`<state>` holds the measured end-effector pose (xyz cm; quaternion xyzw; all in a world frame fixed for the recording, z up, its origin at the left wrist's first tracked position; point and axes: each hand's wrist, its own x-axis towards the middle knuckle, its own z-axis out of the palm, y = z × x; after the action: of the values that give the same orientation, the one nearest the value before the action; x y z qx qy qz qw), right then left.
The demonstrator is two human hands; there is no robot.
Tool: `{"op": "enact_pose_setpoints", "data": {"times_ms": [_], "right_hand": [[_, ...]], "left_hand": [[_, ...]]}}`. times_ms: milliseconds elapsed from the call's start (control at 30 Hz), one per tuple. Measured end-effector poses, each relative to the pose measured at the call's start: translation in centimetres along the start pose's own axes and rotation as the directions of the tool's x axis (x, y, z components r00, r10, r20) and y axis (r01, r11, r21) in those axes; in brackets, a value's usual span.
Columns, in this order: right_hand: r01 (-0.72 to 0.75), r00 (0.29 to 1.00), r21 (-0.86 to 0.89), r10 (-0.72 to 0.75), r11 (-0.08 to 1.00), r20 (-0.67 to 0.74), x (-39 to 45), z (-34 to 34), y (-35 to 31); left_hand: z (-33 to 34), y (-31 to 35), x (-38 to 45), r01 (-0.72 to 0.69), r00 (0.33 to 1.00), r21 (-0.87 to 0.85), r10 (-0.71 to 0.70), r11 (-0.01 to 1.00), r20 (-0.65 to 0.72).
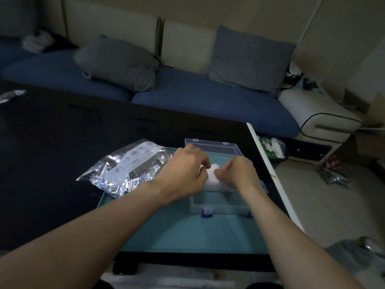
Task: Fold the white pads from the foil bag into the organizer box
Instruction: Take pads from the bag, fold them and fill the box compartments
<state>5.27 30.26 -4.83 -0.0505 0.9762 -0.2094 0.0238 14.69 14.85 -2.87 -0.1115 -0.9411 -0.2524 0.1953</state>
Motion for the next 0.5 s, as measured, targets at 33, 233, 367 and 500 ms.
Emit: {"op": "enact_pose_setpoints", "data": {"times_ms": [33, 233, 367, 500], "right_hand": [[0.017, 1.0, -0.048, -0.017, 0.999, 0.01, -0.1, 0.2, -0.1], [0.121, 0.989, -0.119, -0.13, 0.985, -0.07, -0.6, -0.4, -0.2], [0.29, 0.938, 0.054, -0.295, 0.955, 0.179, -0.9, -0.6, 0.5], [0.29, 0.945, -0.007, -0.285, 0.957, 0.158, -0.9, -0.5, 0.2]], "left_hand": [[-0.6, -0.3, -0.2, 0.01, 1.0, 0.012, -0.01, 1.0, -0.027], [-4.5, -3.6, -2.2, 0.116, 0.987, 0.027, -0.112, 0.993, -0.114], [-6.0, -5.2, -3.9, 0.221, 0.971, 0.176, -0.233, 0.959, 0.051], [-6.6, -5.3, -5.6, 0.267, 0.906, 0.269, -0.336, 0.925, 0.256]]}}
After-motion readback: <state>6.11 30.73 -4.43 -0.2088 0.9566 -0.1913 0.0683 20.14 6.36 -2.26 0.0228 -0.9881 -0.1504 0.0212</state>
